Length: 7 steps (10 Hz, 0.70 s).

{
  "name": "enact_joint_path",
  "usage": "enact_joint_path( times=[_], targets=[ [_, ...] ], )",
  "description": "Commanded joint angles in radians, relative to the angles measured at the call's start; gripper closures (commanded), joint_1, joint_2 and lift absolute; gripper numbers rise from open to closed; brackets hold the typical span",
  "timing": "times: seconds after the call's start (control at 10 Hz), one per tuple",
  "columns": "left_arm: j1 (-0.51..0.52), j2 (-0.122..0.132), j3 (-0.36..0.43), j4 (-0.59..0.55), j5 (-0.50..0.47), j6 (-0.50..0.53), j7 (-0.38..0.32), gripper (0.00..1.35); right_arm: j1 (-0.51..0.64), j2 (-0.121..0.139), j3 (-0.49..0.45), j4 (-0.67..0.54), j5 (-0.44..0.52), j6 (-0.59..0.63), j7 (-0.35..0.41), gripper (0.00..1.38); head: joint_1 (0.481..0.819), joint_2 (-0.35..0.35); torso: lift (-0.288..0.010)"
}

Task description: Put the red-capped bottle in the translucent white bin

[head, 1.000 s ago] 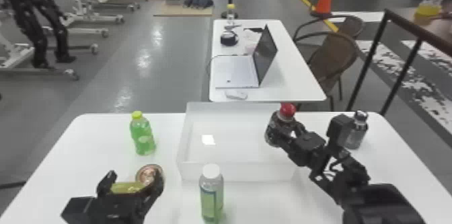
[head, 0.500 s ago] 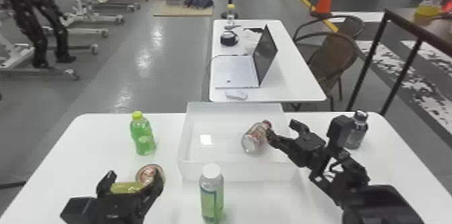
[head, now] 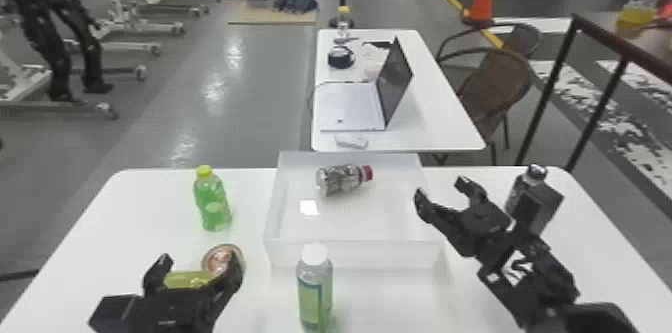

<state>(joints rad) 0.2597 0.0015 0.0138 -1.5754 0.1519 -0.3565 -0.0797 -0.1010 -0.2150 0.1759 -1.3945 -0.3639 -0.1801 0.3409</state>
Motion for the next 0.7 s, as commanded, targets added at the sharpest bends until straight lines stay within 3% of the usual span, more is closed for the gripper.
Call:
enact_joint_path(
  times=[0.0, 0.2, 0.4, 0.6],
  targets=[
    [0.004, -0.004, 0.002, 0.0, -0.003, -0.007, 0.0, 0.13, 0.17, 0.036, -0.084, -0.167, 0.028, 0.013, -0.066, 0.31, 0.549, 0.0, -0.1],
    [0.006, -0.004, 0.008, -0.002, -0.014, -0.013, 0.0, 0.13, 0.351, 0.085, -0.145, -0.277, 0.045, 0.036, -0.151, 0.31, 0.549, 0.0, -0.1],
    [0.006, -0.004, 0.003, -0.005, -0.032, -0.01, 0.0, 0.13, 0.437, 0.086, -0.156, -0.33, 0.057, 0.085, -0.155, 0.31, 0.549, 0.0, -0.1],
    [0.012, -0.004, -0.002, -0.005, -0.035, -0.007, 0.0, 0.13, 0.454, 0.092, -0.156, -0.342, 0.077, 0.096, -0.155, 0.31, 0.549, 0.0, -0.1]
  ],
)
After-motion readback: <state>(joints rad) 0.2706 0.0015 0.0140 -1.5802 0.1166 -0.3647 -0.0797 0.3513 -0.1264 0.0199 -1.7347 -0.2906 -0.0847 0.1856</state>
